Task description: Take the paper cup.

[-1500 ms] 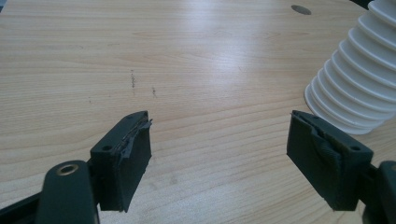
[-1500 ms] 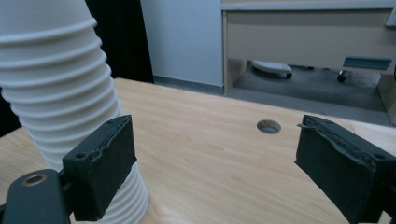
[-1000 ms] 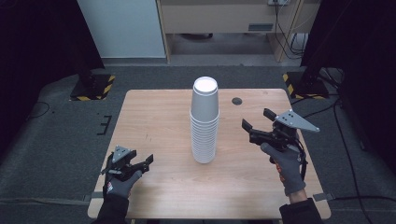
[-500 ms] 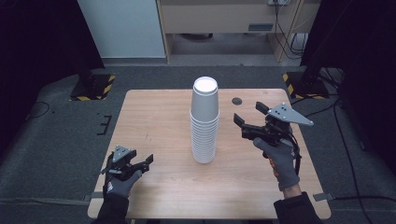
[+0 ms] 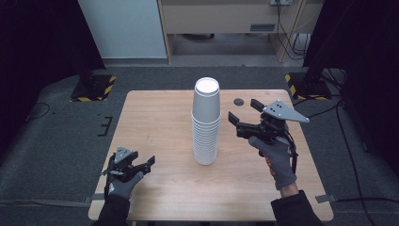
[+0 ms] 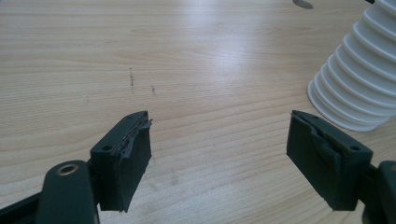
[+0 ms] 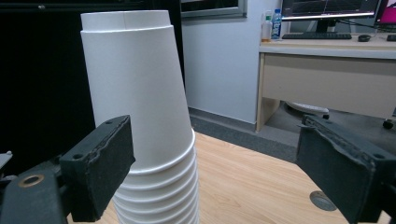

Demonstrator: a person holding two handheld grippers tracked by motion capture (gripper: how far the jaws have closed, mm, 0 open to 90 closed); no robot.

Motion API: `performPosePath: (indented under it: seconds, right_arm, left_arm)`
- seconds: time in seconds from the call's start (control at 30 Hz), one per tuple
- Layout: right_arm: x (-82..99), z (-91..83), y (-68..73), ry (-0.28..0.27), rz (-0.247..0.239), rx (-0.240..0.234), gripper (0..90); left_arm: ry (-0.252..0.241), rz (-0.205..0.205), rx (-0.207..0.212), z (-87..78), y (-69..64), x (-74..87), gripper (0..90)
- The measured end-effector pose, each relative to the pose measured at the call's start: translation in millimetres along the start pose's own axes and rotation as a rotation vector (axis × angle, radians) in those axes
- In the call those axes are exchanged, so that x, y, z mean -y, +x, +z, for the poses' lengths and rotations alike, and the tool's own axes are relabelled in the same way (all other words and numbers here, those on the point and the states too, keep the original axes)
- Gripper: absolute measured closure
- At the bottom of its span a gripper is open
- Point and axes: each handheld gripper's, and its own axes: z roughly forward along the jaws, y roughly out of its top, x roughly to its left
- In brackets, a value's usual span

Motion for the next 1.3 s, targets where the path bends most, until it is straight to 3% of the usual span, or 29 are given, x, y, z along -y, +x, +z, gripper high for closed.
performPosePath:
  seconds: [0.63,1.3]
  right_arm:
    - [-8.9,20.6,19.9,-0.002,-0.014,-0.059,11.1]
    - [-7.5,58.6,40.2,0.016,-0.021,-0.087,10.8]
  left_arm:
    - [-0.002,-0.009,0.002,-0.1,1.6,0.2,20.6]
    - [-0.004,-0.002,0.001,-0.1,0.5,-0.7,20.5]
